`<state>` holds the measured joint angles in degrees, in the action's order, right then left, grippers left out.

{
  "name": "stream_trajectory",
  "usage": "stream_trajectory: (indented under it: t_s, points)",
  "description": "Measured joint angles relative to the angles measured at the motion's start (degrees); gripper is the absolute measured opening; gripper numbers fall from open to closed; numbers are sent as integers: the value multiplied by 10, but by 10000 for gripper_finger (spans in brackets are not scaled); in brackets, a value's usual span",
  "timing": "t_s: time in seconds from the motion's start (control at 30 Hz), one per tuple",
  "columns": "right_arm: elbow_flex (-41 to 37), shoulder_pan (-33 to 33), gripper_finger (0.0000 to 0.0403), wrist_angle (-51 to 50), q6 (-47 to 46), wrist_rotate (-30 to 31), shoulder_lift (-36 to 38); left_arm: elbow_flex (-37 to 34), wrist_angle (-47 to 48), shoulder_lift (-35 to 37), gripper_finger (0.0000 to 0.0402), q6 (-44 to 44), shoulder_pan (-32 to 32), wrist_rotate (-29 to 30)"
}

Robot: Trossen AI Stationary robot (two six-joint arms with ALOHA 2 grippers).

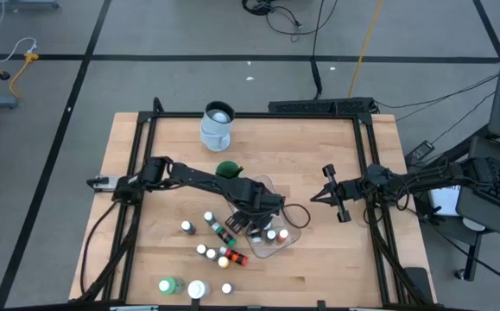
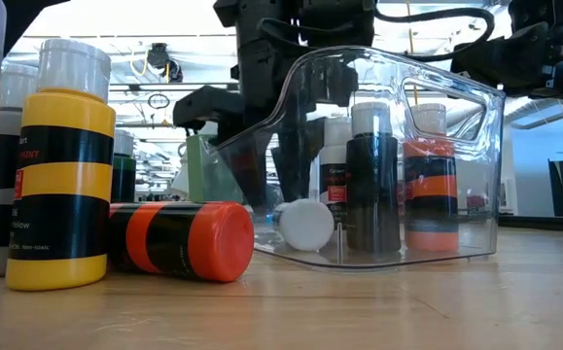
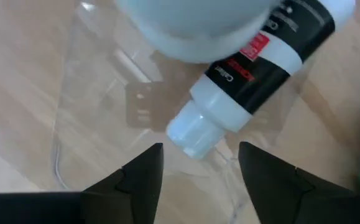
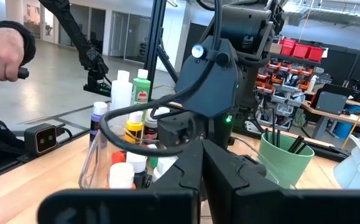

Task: Pick & Place Paint Supplies
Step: Adjust the transparent bin on the table

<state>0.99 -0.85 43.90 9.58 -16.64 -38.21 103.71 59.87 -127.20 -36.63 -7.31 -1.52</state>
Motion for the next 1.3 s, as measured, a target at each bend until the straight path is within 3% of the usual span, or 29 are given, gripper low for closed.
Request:
stream_trajectory:
  t_s: [0.27,0.43,0.53,0.9,1.3]
  points:
    - [0,0,4,0,2,0,0,-24,0,2,134,-58,7,-2]
    - [0,0,4,0,3,0,0,-26,1,3,108,-42,11,30]
    - [0,0,4,0,3,0,0,-28,-1,5,110,-34,11,62]
    - [0,0,4,-5,3,0,0,-20,14,3,129,-21,12,74]
    - [0,0,4,-5,3,0,0,-20,52,9,129,-68,0,181]
